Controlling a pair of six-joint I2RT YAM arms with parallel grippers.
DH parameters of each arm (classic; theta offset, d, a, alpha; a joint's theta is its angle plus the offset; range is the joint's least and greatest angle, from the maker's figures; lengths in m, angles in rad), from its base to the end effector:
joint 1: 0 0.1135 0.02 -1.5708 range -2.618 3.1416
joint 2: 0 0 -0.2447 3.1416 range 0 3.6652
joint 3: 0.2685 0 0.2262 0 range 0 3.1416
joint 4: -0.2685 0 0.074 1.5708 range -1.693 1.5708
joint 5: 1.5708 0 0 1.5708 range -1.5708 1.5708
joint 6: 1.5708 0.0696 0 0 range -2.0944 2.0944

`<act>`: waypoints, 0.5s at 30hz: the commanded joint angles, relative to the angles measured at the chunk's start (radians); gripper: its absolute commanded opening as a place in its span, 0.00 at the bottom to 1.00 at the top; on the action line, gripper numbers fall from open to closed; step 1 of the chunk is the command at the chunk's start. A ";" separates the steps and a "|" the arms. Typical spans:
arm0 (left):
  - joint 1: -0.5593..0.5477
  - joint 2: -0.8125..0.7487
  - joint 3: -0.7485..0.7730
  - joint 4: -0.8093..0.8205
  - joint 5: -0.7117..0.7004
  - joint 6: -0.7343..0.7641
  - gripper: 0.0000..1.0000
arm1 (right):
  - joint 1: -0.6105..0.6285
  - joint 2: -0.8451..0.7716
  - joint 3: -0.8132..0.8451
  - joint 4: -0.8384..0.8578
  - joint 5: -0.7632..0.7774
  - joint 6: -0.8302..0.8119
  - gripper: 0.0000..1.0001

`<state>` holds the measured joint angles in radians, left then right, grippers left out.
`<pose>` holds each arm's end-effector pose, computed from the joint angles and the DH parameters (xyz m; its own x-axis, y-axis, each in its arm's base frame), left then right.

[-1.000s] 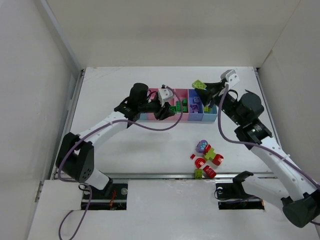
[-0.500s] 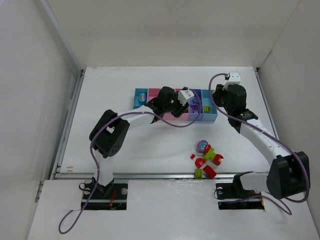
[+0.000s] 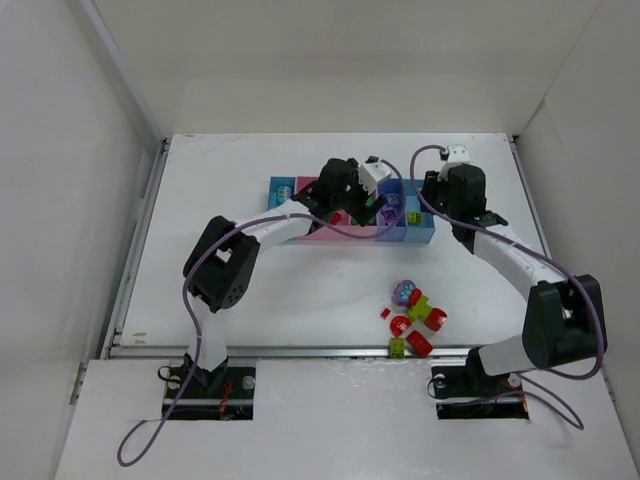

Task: Sort the legos into containers by color

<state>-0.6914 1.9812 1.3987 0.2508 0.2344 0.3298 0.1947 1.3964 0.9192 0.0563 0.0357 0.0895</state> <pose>0.3492 -0.3101 0.2219 0.0183 0.3938 -0.9190 0.8281 0.5092 0.2346 0.3241 0.0614 0.2490 -0.4137 0.0095 -0.9104 -0.1249 0.9899 0.0671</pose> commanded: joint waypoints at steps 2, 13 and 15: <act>0.032 -0.076 0.108 -0.088 -0.038 -0.014 0.87 | -0.012 0.055 0.072 0.019 -0.062 -0.004 0.03; 0.032 -0.321 -0.087 -0.156 0.011 0.064 0.89 | -0.021 0.141 0.181 -0.102 -0.082 0.046 0.71; 0.032 -0.344 -0.119 -0.168 0.022 0.074 0.89 | -0.021 0.118 0.181 -0.116 -0.070 0.055 0.79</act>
<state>-0.6544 1.7042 1.3159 0.1051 0.2279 0.3805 0.1814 1.5623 1.0538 -0.0433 -0.0303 0.1215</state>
